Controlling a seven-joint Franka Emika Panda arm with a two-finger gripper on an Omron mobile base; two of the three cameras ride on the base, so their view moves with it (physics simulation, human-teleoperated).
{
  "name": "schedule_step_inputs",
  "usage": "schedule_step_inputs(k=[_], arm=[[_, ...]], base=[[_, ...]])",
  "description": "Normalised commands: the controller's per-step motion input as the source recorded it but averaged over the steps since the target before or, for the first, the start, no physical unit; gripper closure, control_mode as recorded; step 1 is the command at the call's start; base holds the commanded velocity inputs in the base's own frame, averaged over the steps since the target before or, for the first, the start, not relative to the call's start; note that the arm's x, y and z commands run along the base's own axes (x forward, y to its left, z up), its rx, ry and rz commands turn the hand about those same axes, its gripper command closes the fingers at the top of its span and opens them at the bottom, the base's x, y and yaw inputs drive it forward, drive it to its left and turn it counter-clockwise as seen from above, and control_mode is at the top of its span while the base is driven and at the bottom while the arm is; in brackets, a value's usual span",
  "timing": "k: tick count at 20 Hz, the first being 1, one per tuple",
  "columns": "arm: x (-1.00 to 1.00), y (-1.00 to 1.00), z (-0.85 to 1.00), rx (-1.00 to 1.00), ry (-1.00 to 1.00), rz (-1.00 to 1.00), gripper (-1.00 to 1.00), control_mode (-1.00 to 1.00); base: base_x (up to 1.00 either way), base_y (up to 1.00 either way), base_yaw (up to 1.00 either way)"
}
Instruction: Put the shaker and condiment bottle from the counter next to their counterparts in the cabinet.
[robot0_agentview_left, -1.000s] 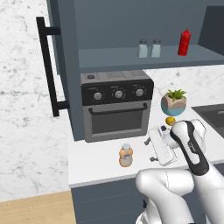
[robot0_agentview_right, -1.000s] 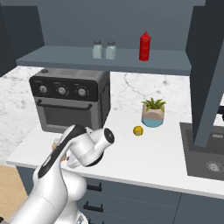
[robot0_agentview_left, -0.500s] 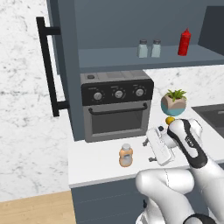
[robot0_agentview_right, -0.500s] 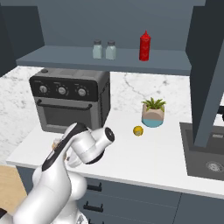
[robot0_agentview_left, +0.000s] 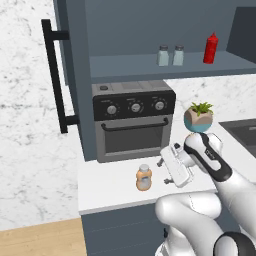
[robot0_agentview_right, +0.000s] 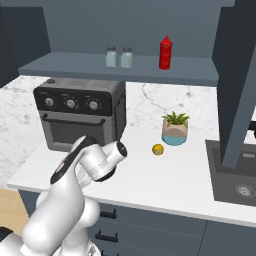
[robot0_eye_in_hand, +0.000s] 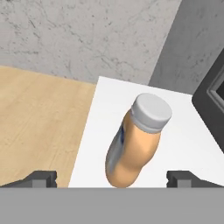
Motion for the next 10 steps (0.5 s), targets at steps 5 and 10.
schedule_step_inputs(k=[5,10], arm=[[0.00,0.25,-0.22,0.00,0.00,-0.02,-1.00,-1.00],[0.00,0.10,-0.18,0.00,0.00,-0.05,-1.00,-1.00]], base=[[0.00,0.00,0.00],[0.00,0.00,0.00]])
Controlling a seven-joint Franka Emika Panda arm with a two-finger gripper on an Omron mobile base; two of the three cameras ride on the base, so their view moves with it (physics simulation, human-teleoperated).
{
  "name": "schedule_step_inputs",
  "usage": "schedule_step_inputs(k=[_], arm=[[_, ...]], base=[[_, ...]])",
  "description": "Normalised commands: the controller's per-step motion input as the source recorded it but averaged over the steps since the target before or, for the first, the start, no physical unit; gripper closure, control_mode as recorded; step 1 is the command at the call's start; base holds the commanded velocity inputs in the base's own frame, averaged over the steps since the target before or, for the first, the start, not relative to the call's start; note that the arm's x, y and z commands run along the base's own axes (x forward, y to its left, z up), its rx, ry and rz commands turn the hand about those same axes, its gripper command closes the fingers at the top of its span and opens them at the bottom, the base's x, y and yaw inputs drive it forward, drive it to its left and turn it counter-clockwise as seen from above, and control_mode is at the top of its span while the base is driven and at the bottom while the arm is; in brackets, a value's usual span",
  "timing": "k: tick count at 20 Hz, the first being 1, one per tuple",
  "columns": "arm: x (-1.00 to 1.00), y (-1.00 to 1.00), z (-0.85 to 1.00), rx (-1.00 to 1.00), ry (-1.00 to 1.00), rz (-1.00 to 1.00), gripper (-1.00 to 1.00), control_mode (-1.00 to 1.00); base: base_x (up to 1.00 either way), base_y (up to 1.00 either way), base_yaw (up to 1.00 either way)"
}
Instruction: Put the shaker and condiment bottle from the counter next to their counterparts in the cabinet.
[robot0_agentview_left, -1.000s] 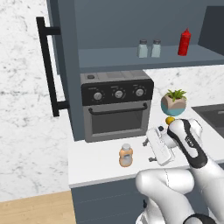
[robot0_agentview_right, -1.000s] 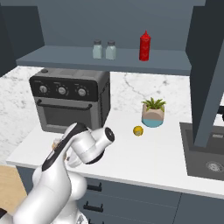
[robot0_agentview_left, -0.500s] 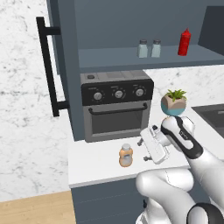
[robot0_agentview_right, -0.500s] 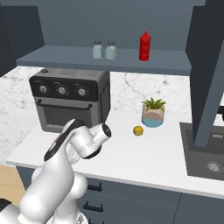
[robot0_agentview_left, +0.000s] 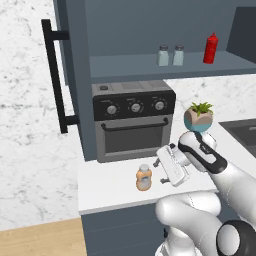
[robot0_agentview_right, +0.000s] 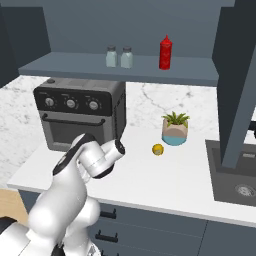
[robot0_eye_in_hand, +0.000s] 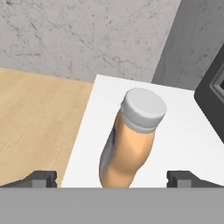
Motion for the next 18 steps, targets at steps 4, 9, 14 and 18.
schedule_step_inputs(k=[4,9,14,18], arm=[[0.00,0.12,-0.19,0.00,0.00,-0.04,-1.00,-1.00],[-0.01,0.17,-0.17,0.00,0.00,-0.03,-1.00,-1.00],[0.00,0.25,-0.22,0.00,0.01,-0.02,-1.00,-1.00],[0.00,0.24,-0.24,0.00,0.01,-0.02,-1.00,-1.00]], base=[[0.00,0.00,0.00],[0.00,0.00,0.00],[0.00,0.00,0.00],[0.00,0.00,0.00]])
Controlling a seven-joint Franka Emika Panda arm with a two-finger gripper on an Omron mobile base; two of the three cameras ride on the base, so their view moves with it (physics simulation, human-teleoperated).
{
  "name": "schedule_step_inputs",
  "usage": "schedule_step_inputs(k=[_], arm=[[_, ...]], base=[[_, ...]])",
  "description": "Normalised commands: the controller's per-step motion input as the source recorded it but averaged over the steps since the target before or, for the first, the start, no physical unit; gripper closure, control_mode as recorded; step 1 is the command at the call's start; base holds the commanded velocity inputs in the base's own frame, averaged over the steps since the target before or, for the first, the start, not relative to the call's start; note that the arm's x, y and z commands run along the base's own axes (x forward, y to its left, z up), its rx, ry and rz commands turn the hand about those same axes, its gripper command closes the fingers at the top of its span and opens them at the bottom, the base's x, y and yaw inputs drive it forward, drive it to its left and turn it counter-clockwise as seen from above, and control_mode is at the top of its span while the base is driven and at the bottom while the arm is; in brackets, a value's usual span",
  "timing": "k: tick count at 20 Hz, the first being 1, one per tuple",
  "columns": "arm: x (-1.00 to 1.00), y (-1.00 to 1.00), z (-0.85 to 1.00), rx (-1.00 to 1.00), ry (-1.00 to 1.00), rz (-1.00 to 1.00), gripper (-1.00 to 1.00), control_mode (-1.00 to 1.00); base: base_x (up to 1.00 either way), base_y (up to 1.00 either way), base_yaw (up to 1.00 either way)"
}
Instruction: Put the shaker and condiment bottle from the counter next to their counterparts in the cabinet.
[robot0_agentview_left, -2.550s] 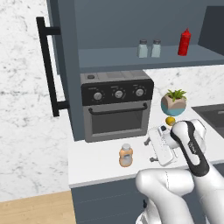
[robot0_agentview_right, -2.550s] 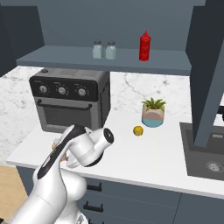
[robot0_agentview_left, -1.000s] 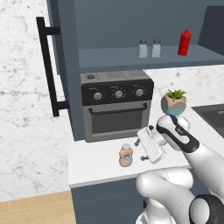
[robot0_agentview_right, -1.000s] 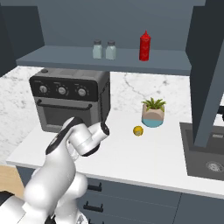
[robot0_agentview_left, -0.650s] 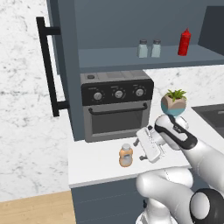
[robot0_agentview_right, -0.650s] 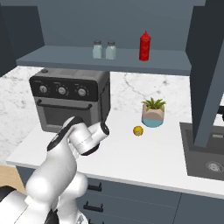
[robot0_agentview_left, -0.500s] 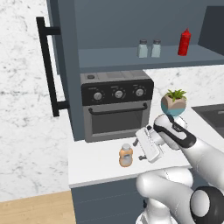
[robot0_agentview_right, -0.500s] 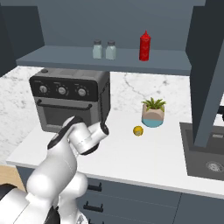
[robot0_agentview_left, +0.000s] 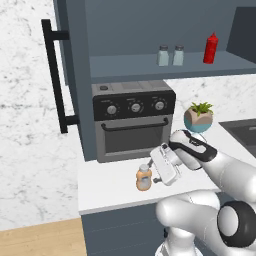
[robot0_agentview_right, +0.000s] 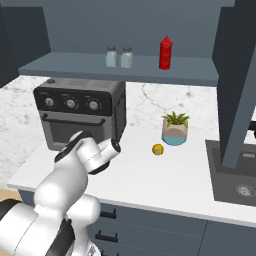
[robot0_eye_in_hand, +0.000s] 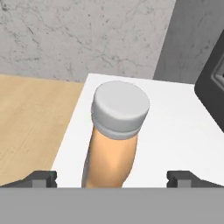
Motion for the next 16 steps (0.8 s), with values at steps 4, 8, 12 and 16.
schedule_step_inputs(k=[4,8,12,16], arm=[[-0.02,0.19,-0.23,0.00,0.01,-0.02,-1.00,-1.00],[-0.03,0.17,-0.21,0.00,0.02,-0.02,-1.00,-1.00],[-0.05,0.17,-0.20,0.00,0.01,-0.02,-1.00,-1.00],[-0.05,0.15,-0.19,0.00,0.00,-0.02,-1.00,-1.00]], base=[[0.00,0.00,0.00],[0.00,0.00,0.00],[0.00,0.00,0.00],[0.00,0.00,0.00]])
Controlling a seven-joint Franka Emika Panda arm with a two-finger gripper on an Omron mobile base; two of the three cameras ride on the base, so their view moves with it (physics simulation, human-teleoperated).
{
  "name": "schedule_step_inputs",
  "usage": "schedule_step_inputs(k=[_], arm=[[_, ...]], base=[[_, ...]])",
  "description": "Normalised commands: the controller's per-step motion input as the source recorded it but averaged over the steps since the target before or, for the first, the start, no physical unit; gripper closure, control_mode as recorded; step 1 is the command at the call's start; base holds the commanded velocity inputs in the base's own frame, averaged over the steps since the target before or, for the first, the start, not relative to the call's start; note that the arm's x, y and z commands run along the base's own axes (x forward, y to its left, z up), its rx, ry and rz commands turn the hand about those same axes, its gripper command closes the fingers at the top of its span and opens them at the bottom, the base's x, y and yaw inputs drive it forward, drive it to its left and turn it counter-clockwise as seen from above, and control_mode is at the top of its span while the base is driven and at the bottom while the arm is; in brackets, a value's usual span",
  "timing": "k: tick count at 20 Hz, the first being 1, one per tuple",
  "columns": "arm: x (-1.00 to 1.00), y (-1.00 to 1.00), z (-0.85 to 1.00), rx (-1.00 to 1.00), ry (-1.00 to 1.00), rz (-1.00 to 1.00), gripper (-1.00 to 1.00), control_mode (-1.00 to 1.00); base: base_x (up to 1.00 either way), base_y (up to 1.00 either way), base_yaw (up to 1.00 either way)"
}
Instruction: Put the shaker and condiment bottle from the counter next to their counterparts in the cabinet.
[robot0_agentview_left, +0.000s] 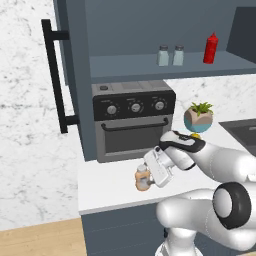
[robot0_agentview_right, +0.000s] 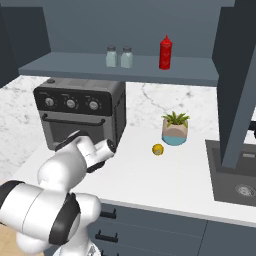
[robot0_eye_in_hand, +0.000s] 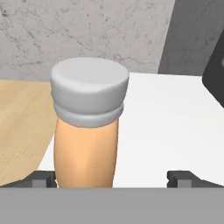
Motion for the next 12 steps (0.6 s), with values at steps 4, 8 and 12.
schedule_step_inputs(k=[4,8,12], arm=[[-0.08,0.15,-0.19,0.00,0.00,-0.02,1.00,-1.00],[-0.06,0.03,-0.10,0.00,0.00,-0.01,1.00,-1.00],[0.00,0.00,0.00,0.06,0.04,0.00,1.00,-1.00]], base=[[0.00,0.00,0.00],[0.00,0.00,0.00],[0.00,0.00,0.00]])
